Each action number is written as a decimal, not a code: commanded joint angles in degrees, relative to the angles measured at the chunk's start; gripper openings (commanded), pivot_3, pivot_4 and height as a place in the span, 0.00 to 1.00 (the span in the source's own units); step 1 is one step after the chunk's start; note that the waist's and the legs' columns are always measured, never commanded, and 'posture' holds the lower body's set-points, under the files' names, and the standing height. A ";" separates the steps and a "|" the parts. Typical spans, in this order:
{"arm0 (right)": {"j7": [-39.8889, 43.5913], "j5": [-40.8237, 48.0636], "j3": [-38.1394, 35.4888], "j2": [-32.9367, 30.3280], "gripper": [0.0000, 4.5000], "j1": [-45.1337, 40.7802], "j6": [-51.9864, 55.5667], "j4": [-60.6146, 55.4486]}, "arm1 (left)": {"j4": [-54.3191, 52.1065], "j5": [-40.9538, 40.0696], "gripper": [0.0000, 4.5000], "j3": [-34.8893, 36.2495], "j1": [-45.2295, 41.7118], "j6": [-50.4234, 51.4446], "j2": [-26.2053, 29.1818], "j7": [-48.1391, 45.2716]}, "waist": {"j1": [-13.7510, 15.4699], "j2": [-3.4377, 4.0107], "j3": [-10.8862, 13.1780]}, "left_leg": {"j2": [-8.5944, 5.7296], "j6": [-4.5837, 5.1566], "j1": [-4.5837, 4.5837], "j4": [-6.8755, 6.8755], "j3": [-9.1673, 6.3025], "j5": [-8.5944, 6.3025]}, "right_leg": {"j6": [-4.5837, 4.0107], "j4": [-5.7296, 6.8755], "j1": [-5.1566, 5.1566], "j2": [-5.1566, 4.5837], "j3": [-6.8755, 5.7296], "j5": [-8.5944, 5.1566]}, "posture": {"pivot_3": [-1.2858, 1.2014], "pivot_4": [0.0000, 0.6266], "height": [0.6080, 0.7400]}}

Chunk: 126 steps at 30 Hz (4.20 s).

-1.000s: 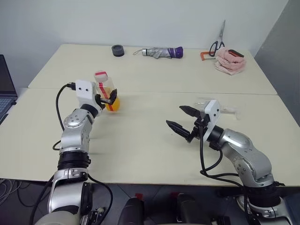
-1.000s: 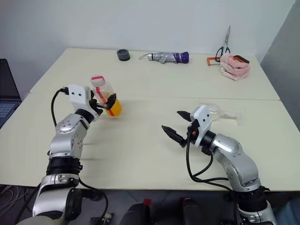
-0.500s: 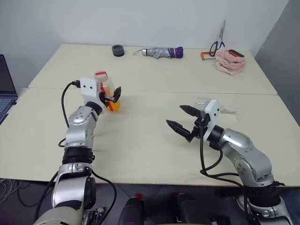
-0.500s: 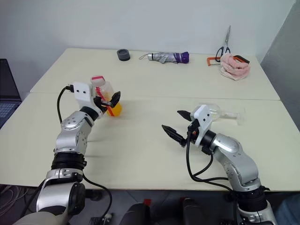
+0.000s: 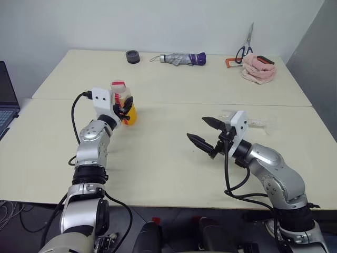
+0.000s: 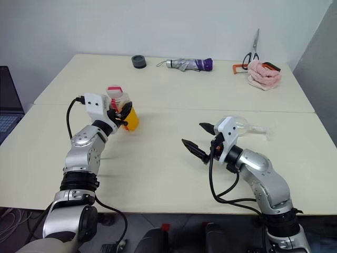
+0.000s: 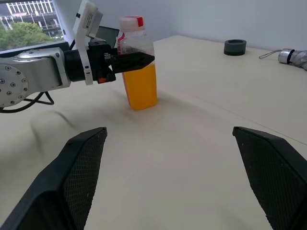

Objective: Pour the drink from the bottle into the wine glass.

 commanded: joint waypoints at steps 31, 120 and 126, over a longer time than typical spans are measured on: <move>-0.99 2.46 -10.47 -5.43 1.00 8.08 -1.30 -8.95 | -26.22 -5.96 0.43 -10.77 7.48 12.29 -0.37 -18.23 | 0.04 0.00 0.00 | -0.05 0.00 -0.01 0.03 0.02 0.00 | 0.00 0.05 0.00 -0.06 0.03 0.00 | 0.52 0.24 1.00; -18.19 -2.15 1.17 2.01 0.88 -1.65 9.99 -19.22 | -17.66 -6.86 0.43 -22.02 -2.47 9.07 -6.53 -43.04 | -0.12 0.10 0.05 | 0.01 0.01 0.02 0.11 0.01 0.01 | 0.00 0.21 -0.02 0.15 0.11 -0.02 | 0.52 0.24 1.00; -19.10 -4.05 1.25 3.20 0.88 -1.05 9.39 -19.07 | -16.76 -6.76 0.43 -22.22 -2.83 8.41 -6.98 -43.14 | -0.13 0.10 0.05 | 0.02 0.01 0.00 0.08 0.00 0.01 | -0.02 0.17 -0.04 0.15 0.11 -0.03 | 0.52 0.24 1.00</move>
